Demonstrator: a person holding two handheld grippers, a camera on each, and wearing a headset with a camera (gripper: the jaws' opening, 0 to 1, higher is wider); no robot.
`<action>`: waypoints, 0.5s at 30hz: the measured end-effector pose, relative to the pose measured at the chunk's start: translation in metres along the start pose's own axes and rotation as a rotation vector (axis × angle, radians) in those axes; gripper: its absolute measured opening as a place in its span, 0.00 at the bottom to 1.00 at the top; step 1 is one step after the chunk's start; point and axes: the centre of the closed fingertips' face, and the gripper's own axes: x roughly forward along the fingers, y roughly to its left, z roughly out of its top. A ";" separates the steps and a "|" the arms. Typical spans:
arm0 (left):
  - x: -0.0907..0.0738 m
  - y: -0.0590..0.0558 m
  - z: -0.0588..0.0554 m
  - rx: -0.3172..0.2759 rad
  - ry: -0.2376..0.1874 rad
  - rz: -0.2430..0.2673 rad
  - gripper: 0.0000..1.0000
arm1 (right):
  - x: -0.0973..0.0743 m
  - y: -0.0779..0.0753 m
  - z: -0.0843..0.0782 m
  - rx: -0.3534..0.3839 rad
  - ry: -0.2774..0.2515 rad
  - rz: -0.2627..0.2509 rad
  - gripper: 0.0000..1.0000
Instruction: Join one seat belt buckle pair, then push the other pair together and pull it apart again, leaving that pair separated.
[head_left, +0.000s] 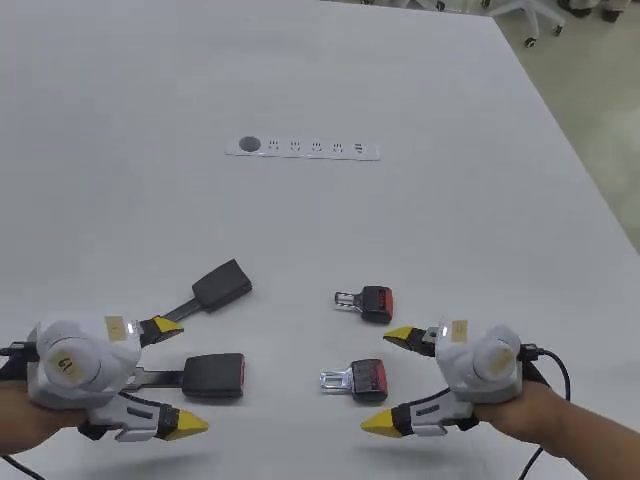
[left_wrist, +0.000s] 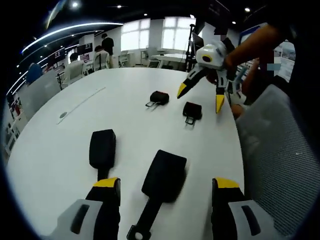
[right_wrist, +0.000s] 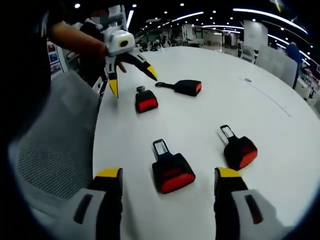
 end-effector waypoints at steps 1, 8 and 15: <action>0.003 0.001 -0.003 0.021 0.011 -0.010 0.76 | 0.001 -0.001 -0.002 0.002 0.009 0.004 0.76; 0.020 0.006 -0.019 0.089 0.072 -0.057 0.70 | 0.004 -0.002 -0.007 0.007 0.029 0.052 0.74; 0.029 0.010 -0.028 0.122 0.123 -0.093 0.60 | 0.008 -0.002 -0.004 -0.020 0.044 0.096 0.68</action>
